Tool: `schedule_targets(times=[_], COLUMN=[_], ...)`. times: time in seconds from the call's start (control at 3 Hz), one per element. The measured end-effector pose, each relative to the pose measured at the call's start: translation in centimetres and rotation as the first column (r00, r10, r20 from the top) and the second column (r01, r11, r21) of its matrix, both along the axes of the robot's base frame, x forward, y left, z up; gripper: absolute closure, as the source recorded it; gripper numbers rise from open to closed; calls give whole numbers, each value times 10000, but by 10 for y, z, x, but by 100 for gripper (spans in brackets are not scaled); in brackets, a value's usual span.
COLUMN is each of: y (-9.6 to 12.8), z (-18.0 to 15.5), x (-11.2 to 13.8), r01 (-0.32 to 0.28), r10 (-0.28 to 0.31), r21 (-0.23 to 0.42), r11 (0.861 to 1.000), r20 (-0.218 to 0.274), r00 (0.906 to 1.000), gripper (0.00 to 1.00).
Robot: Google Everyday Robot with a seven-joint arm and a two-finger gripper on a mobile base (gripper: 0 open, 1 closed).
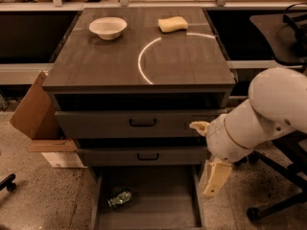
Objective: Pick green can from bottom drawer and place on counter
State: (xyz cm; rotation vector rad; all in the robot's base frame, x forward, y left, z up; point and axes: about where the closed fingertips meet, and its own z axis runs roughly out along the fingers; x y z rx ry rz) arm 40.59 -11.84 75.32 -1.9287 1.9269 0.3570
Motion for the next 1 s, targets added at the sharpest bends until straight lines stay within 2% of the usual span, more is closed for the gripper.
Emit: schedule_targets(times=[0.33,0.67,1.0], y=[27,28,33], z=[-43,-47,-67], x=[-9,-8,-5], r01=[-368,-368,-369], r10=[391,390,382], r21=[696,646,361], r11=[9969,9972,9987], r20=[-321,-328,-361], r00=[9987,9987,9986], gripper=[0,0,0])
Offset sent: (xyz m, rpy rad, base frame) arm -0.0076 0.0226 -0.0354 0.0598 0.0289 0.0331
